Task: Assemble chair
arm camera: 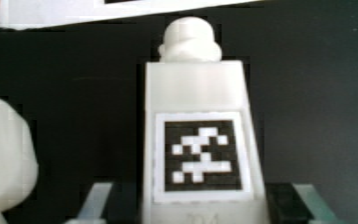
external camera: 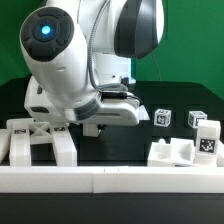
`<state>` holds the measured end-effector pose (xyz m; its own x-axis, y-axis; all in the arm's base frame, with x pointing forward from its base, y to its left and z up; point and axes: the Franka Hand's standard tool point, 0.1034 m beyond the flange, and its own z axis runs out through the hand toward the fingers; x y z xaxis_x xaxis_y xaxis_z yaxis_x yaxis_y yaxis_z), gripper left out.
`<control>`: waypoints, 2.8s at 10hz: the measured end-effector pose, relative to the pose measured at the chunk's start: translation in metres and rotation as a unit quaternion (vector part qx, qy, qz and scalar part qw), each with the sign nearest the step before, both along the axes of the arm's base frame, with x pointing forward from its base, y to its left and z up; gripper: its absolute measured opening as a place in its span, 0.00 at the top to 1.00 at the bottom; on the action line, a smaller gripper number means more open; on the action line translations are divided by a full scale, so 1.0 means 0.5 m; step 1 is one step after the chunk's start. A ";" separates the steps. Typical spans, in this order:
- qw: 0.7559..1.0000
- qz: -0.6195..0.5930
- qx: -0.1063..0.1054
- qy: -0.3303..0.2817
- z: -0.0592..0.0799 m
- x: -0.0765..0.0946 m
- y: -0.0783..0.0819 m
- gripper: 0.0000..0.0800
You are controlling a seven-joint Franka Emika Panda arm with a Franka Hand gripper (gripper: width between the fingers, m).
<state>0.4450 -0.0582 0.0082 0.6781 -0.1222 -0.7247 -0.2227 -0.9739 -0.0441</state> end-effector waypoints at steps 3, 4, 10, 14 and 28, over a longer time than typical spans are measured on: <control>1.000 -0.007 -0.008 -0.003 0.033 0.030 0.025 0.64; 1.000 -0.014 -0.016 -0.010 0.055 0.044 0.040 0.64; 0.998 -0.037 -0.038 -0.044 0.140 0.106 0.091 0.64; 0.990 -0.035 -0.052 -0.130 0.140 0.146 0.099 0.64; 0.872 -0.021 -0.109 -0.476 0.186 0.272 0.127 0.64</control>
Offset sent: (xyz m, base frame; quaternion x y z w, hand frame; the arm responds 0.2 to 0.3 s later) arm 0.0222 0.0351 0.0415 0.0366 0.0138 0.0459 0.9982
